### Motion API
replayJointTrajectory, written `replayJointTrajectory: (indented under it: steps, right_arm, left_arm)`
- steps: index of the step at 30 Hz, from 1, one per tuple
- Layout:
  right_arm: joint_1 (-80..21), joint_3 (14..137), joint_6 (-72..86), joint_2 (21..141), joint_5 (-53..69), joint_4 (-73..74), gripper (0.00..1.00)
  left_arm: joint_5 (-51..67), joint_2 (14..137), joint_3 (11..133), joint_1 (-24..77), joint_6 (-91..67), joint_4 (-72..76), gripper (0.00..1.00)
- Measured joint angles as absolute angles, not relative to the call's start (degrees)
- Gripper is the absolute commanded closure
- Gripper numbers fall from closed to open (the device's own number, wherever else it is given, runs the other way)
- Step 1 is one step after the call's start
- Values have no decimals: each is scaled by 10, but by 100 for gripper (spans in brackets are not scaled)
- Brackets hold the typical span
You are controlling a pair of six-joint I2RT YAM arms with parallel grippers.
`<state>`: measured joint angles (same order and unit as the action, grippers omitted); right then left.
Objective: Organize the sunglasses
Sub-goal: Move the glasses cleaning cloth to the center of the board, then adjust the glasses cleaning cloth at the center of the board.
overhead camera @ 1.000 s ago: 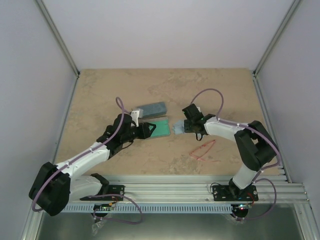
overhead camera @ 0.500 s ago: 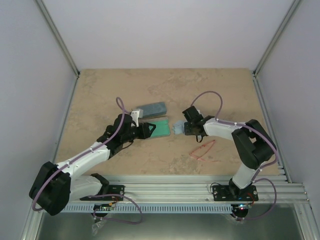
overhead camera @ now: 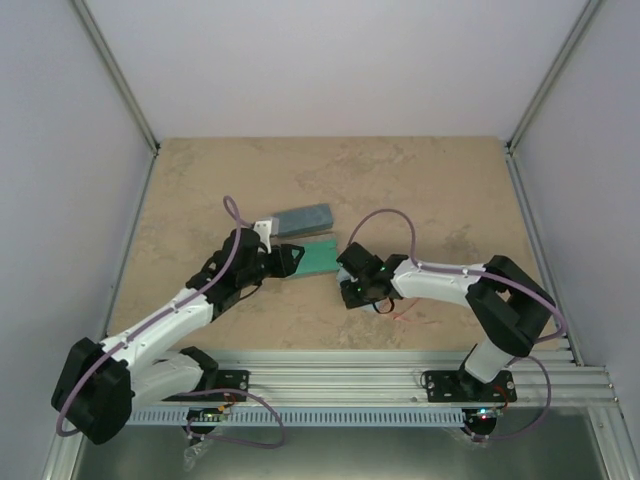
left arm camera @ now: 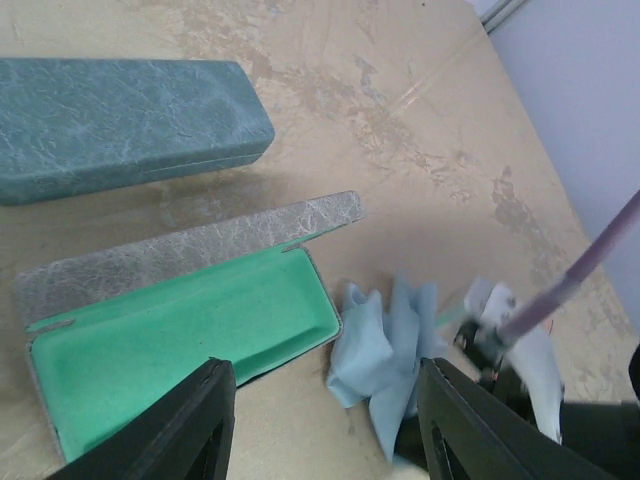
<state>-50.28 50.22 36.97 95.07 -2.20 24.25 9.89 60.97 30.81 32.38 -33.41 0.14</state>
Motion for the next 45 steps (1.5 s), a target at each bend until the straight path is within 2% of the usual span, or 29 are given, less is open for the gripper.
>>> replayJointTrajectory:
  steps: [11,12,16,20,29,36,41,45]
  right_arm:
    - [-581,509,417,951,191,190,100]
    - [-582,513,417,953,207,180,97]
    - [-583,535,413,961,251,140,71]
    - [-576,542,411,946,213,144,64]
    - [-515,543,394,936,102,162,69]
    - [-482,552,373,1001,116,151,76]
    - [-447,543,368,1006,104,159,74]
    - [-427,524,368,980,34,184,70]
  left_arm:
    - [57,550,307,324,-349,-50,45]
    - [55,547,306,324,-350,-53,45]
    - [47,540,300,324,-356,-63,44]
    - [51,539,295,324,-358,-72,46]
    - [134,574,253,326,-369,-41,57]
    - [183,606,220,346,-381,-20,57]
    - [223,626,194,359,-395,1,56]
    - [237,646,188,364,-401,5,55]
